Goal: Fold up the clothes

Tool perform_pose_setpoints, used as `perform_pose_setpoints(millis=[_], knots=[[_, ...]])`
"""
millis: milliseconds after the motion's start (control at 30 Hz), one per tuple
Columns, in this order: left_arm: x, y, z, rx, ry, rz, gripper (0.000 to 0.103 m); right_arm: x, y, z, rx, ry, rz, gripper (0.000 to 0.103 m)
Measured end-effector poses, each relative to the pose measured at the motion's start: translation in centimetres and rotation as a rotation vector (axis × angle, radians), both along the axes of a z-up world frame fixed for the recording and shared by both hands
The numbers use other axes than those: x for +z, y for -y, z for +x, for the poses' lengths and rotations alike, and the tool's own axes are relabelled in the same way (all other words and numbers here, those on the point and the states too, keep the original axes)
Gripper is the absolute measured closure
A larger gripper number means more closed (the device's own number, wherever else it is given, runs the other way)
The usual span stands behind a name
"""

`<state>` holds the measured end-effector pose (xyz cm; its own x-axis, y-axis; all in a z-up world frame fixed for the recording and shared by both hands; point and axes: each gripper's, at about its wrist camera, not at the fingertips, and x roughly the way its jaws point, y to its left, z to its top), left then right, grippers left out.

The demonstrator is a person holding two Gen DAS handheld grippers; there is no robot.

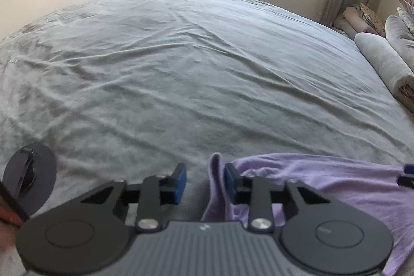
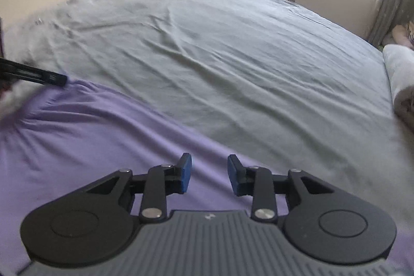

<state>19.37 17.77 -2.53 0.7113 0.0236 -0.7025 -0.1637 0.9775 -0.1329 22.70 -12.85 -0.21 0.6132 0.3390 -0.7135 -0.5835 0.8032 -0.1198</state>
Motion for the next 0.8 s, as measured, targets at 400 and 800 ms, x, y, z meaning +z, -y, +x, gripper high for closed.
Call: perform_pose_setpoints(millis=[400, 800], knots=[[-0.5, 0.3, 0.2, -0.055, 0.042, 0.027, 0.094, -2.4, -0.2, 4.0, 0.111, -0.114, -0.080, 0.074], [0.7, 0.5, -1.4, 0.006, 0.210, 0.109, 0.097, -1.3, -0.8, 3.1, -0.001, 0.073, -0.092, 0.103]])
